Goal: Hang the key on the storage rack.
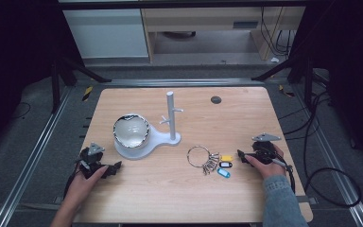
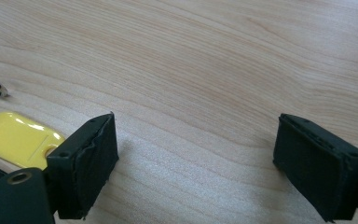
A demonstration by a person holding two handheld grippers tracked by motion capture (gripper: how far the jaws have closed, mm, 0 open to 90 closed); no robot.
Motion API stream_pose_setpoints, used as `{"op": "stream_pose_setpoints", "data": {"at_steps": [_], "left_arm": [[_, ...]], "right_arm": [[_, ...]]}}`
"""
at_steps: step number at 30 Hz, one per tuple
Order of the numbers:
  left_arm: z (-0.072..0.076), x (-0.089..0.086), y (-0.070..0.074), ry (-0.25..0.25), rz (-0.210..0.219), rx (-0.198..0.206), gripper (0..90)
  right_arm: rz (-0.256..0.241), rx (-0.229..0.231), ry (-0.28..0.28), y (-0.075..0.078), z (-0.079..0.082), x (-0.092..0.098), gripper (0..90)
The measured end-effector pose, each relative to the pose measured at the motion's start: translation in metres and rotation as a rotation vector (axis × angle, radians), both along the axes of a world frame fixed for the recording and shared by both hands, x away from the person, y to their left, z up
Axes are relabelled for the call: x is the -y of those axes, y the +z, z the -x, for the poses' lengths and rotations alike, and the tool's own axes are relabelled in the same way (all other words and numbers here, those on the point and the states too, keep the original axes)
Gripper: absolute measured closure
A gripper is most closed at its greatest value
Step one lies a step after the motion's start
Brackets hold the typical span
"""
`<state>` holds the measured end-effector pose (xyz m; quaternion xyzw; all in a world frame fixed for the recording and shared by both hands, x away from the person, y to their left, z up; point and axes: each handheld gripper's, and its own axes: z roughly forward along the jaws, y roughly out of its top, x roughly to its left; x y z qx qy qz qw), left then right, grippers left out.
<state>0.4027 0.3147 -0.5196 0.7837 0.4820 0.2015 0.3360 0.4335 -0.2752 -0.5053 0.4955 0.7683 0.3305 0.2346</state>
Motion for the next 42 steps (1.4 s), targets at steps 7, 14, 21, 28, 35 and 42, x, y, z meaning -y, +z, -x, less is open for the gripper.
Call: {"op": "stream_pose_setpoints", "data": {"at_steps": [7,14,21,28,35,42], "left_arm": [[0.000,0.000,0.000,0.001,0.000,0.000,0.0],[0.001,0.000,0.000,0.003,-0.001,-0.001,0.0],[0.001,0.001,0.000,0.005,0.000,-0.001,0.0],[0.002,0.001,0.000,0.005,0.000,-0.001,0.0],[0.002,0.001,0.000,0.000,-0.003,-0.001,0.0],[0.003,0.001,0.000,-0.003,-0.001,0.000,0.0]], "right_arm": [[0.000,0.001,-0.003,0.001,0.000,0.002,20.6],[0.018,-0.004,0.020,0.008,0.003,-0.001,37.3],[0.020,-0.017,0.106,0.020,0.004,-0.009,56.0],[0.029,-0.056,0.201,0.030,0.006,-0.013,67.1],[0.048,-0.076,0.261,0.039,0.005,-0.018,69.8],[0.074,-0.086,0.279,0.045,0.005,-0.020,68.4]]}}
